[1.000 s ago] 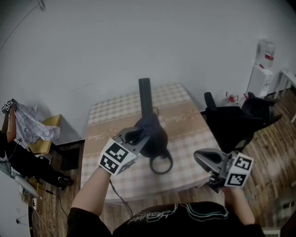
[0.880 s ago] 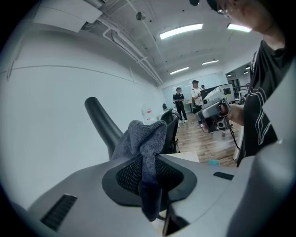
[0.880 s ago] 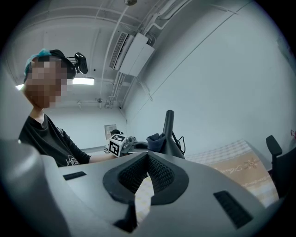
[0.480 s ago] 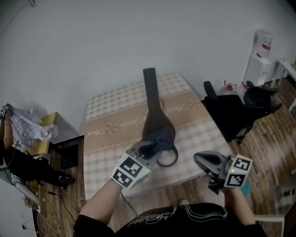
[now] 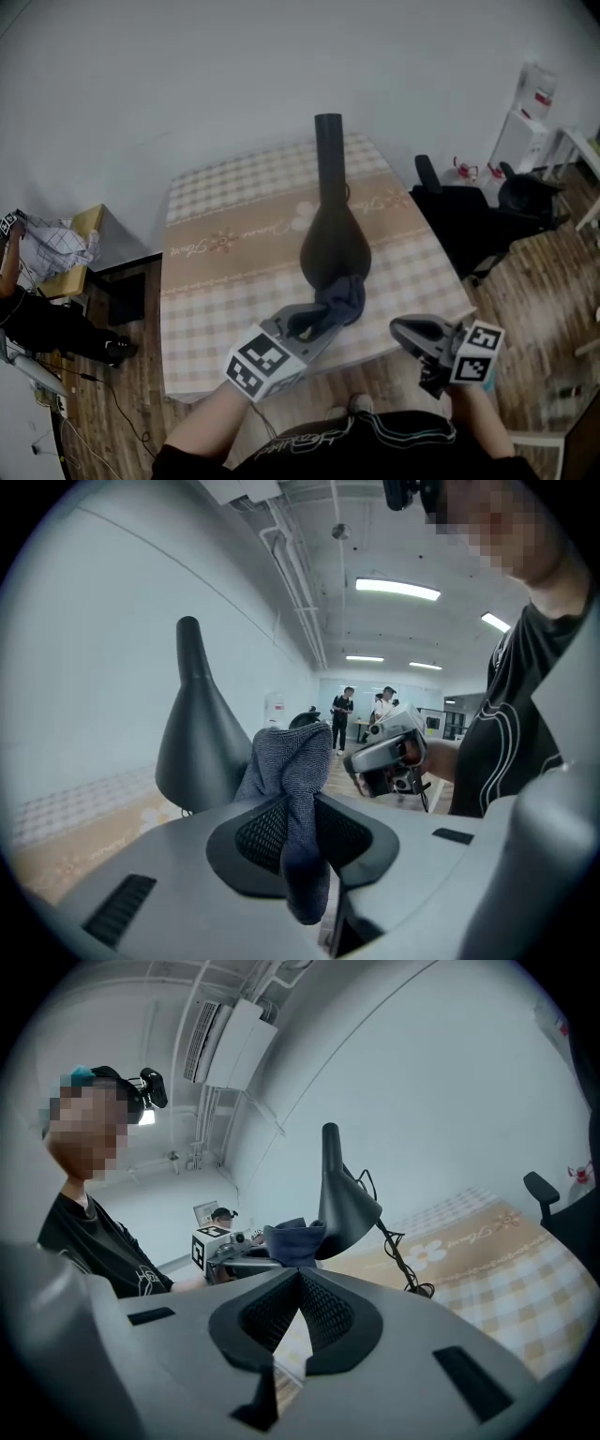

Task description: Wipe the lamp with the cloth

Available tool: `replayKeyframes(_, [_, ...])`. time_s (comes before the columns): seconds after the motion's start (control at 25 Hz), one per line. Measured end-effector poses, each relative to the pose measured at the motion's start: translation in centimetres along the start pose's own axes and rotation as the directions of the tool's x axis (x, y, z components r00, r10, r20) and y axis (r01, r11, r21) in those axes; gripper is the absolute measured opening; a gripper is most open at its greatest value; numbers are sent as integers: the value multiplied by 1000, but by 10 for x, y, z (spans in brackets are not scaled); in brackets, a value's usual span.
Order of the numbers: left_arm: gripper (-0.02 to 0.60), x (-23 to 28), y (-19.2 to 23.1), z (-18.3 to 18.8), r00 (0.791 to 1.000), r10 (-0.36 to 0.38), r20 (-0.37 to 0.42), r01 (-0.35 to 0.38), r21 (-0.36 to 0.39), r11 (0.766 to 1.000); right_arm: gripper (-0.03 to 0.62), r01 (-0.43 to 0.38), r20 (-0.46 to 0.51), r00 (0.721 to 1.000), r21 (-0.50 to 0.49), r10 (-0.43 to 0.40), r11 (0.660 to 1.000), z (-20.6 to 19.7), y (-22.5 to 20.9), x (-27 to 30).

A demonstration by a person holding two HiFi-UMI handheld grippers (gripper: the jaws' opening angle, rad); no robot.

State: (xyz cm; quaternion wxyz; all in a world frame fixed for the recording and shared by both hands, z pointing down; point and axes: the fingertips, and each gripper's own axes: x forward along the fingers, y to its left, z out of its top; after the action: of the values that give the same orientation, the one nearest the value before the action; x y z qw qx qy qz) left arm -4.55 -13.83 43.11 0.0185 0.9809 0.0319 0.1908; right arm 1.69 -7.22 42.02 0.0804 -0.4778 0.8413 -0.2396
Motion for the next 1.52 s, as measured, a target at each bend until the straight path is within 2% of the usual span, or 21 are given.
replayKeyframes(0.2, [66, -20, -13, 11, 995, -23, 97, 30, -75, 997, 11, 22, -16, 1000, -15, -22, 1000, 7, -2, 8])
replayKeyframes(0.36, [66, -34, -9, 22, 985, -11, 170, 40, -167, 985, 11, 11, -7, 1000, -41, -12, 999, 16, -2, 14])
replayKeyframes(0.56, [66, -52, 2, 42, 972, 64, 227, -16, -207, 978, 11, -47, -9, 999, -78, 46, 996, 32, -2, 26])
replayKeyframes(0.8, [66, -50, 12, 62, 949, 192, 250, -134, -231, 964, 11, -158, -36, 987, -121, 154, 980, 52, -19, 33])
replayKeyframes(0.92, [66, -40, 18, 72, 930, 272, 245, -207, -259, 943, 11, -218, -51, 976, -124, 213, 968, 66, -38, 33])
replayKeyframes(1.2, [66, -7, 23, 97, 881, 428, 200, -354, -321, 878, 11, -335, -79, 942, -126, 327, 934, 99, -80, 20])
replayKeyframes(1.32, [66, 4, 21, 109, 850, 494, 185, -422, -324, 847, 11, -391, -89, 919, -109, 383, 914, 105, -91, 11])
replayKeyframes(1.52, [66, 20, 22, 127, 789, 596, 147, -543, -287, 789, 11, -471, -121, 880, -101, 459, 876, 112, -110, 0])
